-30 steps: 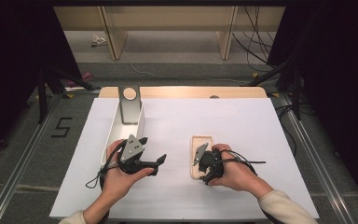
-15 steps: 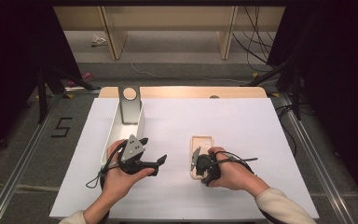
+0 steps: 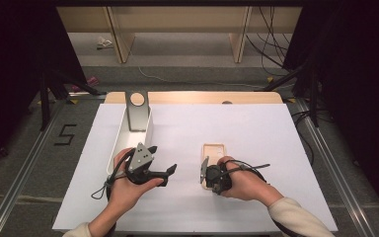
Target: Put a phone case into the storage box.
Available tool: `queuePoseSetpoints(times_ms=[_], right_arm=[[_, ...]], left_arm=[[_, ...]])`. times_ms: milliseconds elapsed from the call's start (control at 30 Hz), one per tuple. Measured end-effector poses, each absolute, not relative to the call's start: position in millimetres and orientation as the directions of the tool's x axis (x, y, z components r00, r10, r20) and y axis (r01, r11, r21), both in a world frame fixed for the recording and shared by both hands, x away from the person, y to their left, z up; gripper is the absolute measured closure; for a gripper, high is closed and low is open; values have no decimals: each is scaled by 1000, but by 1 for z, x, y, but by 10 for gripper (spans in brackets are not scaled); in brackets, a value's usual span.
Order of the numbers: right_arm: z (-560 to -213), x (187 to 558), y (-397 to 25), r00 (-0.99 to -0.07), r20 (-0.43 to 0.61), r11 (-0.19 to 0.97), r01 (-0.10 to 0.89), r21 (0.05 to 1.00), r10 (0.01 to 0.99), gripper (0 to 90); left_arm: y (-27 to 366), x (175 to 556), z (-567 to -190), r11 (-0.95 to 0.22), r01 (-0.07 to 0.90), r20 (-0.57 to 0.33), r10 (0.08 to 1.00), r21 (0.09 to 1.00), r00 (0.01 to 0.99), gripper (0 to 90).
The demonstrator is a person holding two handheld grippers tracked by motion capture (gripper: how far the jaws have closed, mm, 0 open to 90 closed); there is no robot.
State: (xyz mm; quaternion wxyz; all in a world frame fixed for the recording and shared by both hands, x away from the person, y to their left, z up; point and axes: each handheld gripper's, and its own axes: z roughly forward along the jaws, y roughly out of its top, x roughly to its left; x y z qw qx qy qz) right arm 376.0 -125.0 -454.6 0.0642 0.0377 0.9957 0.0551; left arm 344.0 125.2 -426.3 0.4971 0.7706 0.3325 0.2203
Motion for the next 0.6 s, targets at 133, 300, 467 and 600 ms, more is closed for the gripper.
queuePoseSetpoints(times_ms=[133, 300, 467, 600], right_arm=[[-454, 376, -124, -989, -126, 991, 67, 113, 81, 749], [-455, 376, -124, -989, -132, 993, 55, 108, 70, 785], [-454, 374, -123, -990, -124, 993, 61, 99, 73, 827], [-454, 374, -123, -991, -124, 994, 40, 105, 53, 854]], left_arm=[[125, 344, -426, -286, 293, 10, 731, 912, 682, 121], [125, 344, -426, -285, 293, 9, 731, 913, 682, 121], [125, 344, -427, -287, 293, 11, 731, 912, 682, 122], [125, 344, -426, -287, 293, 11, 731, 912, 682, 123]])
